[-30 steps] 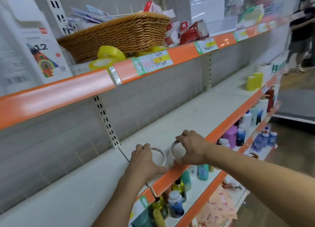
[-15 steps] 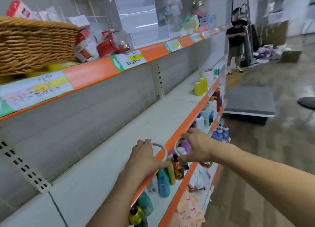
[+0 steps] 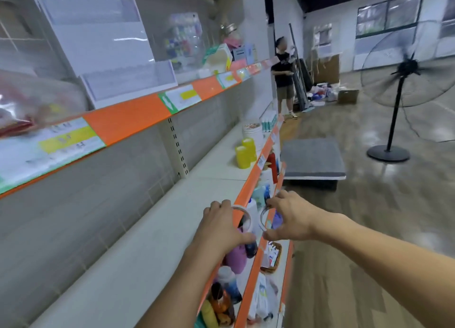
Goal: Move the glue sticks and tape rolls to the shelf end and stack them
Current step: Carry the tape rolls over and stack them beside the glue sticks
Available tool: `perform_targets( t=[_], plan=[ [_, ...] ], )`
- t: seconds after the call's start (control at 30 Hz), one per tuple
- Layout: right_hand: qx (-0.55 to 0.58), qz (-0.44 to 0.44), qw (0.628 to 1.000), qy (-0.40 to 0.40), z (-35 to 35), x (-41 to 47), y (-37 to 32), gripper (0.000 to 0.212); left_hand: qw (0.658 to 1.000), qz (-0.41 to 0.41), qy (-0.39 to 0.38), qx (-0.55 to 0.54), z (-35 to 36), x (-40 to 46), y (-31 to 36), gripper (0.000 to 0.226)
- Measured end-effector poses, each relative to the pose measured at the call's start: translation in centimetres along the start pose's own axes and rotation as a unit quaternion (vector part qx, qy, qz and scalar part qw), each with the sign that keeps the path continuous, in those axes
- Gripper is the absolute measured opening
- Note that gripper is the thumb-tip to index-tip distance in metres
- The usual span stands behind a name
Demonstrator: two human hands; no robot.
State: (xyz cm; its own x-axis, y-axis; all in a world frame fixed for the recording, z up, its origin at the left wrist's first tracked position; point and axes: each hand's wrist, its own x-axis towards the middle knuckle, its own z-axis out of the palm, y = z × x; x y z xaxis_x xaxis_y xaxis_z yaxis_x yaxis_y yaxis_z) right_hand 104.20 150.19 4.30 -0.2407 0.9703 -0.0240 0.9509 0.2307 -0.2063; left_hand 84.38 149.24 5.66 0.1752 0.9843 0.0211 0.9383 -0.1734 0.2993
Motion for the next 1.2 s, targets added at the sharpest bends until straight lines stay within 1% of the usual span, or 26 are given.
perform_targets(
  t=[0.07, 0.13, 0.23, 0.33, 0.4, 0.47, 0.53, 0.63, 0.7, 0.77, 0.83, 0.93, 1.0, 1.13, 1.2],
  plan=[
    [0.016, 0.007, 1.000, 0.016, -0.2, 1.5, 1.7, 0.082, 1.000, 0.013, 0.000, 0.002, 0.4, 2.5, 0.8, 0.093],
    [0.036, 0.017, 0.999, 0.018, -0.7, 2.7, 3.4, 0.077, 1.000, 0.018, -0.009, 0.011, 0.9, 4.8, 1.5, 0.093],
    [0.045, 0.024, 0.998, 0.028, -1.4, 4.8, 6.4, 0.072, 1.000, 0.023, -0.012, 0.012, 1.9, 8.3, 2.7, 0.085],
    [0.052, 0.028, 0.998, 0.029, -2.0, 7.3, 9.5, 0.073, 0.999, 0.034, -0.007, -0.004, 2.8, 12.2, 4.4, 0.083],
    [0.044, 0.021, 0.998, 0.032, -2.4, 9.5, 12.0, 0.079, 0.999, 0.031, -0.004, -0.011, 3.5, 14.8, 6.0, 0.085],
    [0.030, 0.013, 0.999, 0.032, -2.8, 11.9, 14.9, 0.088, 1.000, 0.023, 0.006, -0.014, 4.4, 17.6, 7.6, 0.086],
    [0.020, 0.005, 0.999, 0.031, -3.4, 13.9, 17.3, 0.091, 1.000, 0.012, 0.011, -0.020, 5.3, 19.9, 9.0, 0.088],
    [0.010, -0.015, 1.000, 0.024, -4.6, 17.0, 22.1, 0.089, 1.000, -0.014, 0.011, -0.025, 6.7, 23.7, 12.1, 0.086],
    [0.007, -0.021, 1.000, 0.005, -5.7, 18.9, 25.0, 0.086, 0.999, -0.027, 0.015, -0.032, 7.4, 26.0, 14.1, 0.093],
    [-0.007, -0.030, 1.000, 0.002, -6.9, 20.7, 27.6, 0.080, 0.998, -0.040, 0.021, -0.044, 7.8, 28.2, 16.0, 0.101],
    [-0.017, -0.038, 0.999, 0.006, -8.0, 22.5, 29.8, 0.080, 0.997, -0.049, 0.032, -0.054, 8.1, 30.5, 17.6, 0.103],
    [-0.016, -0.053, 0.998, 0.007, -9.0, 25.0, 33.1, 0.094, 0.997, -0.051, 0.030, -0.048, 8.5, 33.8, 19.8, 0.094],
    [-0.016, -0.058, 0.998, 0.007, -9.3, 26.7, 35.1, 0.099, 0.997, -0.057, 0.029, -0.035, 8.4, 36.1, 20.9, 0.089],
    [-0.009, -0.063, 0.998, 0.009, -10.0, 30.6, 38.4, 0.100, 0.996, -0.067, 0.046, -0.033, 8.2, 41.1, 22.2, 0.084],
    [-0.006, -0.074, 0.997, 0.003, -10.0, 32.8, 39.4, 0.091, 0.995, -0.075, 0.051, -0.036, 8.2, 43.6, 22.5, 0.085]
  ],
)
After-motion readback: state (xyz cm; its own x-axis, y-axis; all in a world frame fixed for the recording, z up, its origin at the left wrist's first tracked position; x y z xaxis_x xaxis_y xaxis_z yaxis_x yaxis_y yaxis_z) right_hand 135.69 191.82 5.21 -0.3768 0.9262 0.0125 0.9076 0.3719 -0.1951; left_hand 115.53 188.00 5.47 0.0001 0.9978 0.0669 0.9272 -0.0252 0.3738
